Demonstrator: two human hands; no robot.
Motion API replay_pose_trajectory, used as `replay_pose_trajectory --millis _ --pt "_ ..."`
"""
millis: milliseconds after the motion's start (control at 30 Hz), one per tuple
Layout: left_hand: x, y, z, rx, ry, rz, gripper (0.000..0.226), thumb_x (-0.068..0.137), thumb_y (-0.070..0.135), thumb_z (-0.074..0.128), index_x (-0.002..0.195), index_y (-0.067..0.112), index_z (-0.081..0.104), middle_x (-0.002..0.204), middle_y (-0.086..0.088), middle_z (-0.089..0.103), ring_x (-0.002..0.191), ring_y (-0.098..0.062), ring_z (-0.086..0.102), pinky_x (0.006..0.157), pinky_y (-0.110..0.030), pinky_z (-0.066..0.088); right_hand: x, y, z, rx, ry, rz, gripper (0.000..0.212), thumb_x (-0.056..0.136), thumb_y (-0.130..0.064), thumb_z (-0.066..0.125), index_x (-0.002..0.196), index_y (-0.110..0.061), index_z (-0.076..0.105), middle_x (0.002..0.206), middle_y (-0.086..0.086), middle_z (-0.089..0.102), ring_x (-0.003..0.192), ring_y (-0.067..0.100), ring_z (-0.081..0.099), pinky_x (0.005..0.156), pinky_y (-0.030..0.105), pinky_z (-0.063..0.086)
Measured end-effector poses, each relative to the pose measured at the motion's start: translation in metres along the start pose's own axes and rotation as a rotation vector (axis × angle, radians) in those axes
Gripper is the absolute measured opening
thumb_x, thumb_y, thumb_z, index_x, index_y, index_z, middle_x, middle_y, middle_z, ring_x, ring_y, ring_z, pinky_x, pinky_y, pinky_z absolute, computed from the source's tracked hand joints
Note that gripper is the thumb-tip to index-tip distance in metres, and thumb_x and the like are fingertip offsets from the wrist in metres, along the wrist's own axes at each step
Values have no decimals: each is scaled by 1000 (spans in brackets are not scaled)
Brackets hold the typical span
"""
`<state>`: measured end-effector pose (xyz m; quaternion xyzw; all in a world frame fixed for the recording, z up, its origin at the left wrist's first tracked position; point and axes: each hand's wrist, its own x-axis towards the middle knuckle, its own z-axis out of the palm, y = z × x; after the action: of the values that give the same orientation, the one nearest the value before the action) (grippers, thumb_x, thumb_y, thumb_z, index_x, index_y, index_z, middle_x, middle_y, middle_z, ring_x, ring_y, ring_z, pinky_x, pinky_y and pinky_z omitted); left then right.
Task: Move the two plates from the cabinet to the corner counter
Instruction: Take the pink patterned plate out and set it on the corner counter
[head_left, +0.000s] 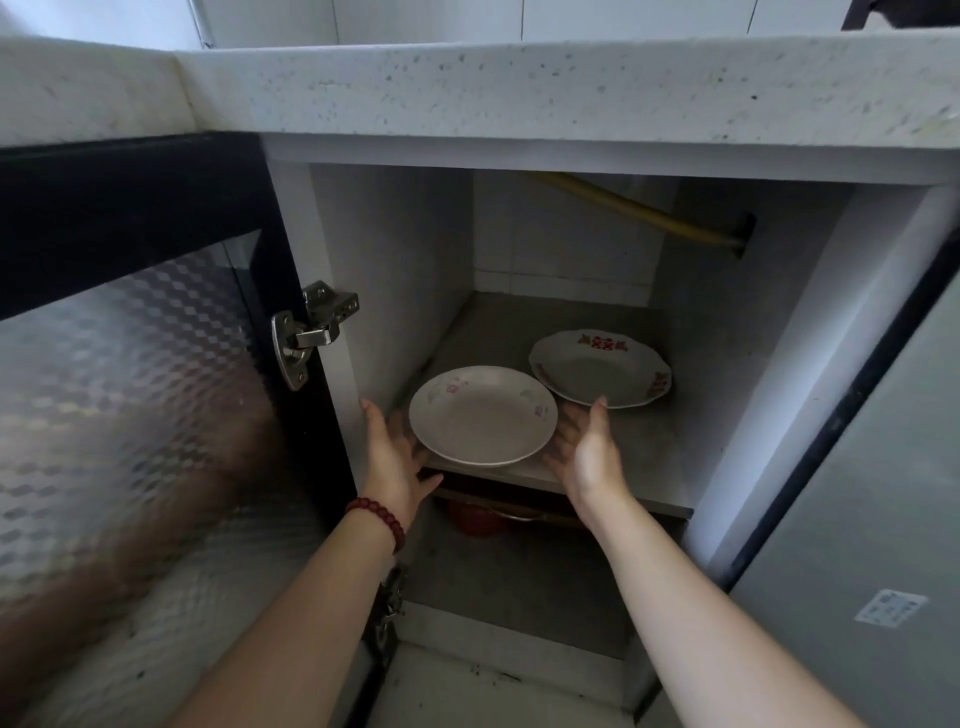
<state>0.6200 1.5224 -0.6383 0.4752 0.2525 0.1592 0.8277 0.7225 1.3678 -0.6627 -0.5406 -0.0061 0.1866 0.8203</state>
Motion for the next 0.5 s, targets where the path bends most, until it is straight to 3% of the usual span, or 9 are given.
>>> replay_pose_trajectory --millis 67,200,300,367,500 --pt "-3 -2 -5 14 10 5 83 78 79 6 147 34 17 151 -4 35 138 -26 31 109 -58 15 -2 -1 -3 17 7 -2 60 95 -57 24 132 -17 49 132 7 56 119 23 54 101 43 42" --pt "-7 -9 -14 36 25 -2 82 79 78 6 147 33 19 148 -9 39 135 -26 36 107 -57 20 -3 3 -13 42 33 10 48 96 -55 24 103 -25 60 117 3 61 98 15 59 85 38 48" --pt "0 -6 -11 31 26 -2 81 80 77 7 147 33 19 151 -5 34 136 -26 35 108 -55 21 -1 1 -12 33 51 34 53 95 -56 25 118 -20 57 126 7 59 109 22 57 94 43 46" --pt "6 -2 -6 25 10 -12 81 80 77 8 147 33 23 150 -1 36 135 -26 36 110 -54 22 1 -3 -9 42 45 64 58 95 -57 26 131 -18 50 133 8 56 120 26 53 92 42 47" --pt "15 0 -3 -15 8 -51 79 80 78 12 133 30 45 131 -2 53 121 -26 48 103 -50 36 4 -5 -6 17 33 90 60 93 -59 26 136 -22 45 135 6 54 124 27 50 102 51 41"
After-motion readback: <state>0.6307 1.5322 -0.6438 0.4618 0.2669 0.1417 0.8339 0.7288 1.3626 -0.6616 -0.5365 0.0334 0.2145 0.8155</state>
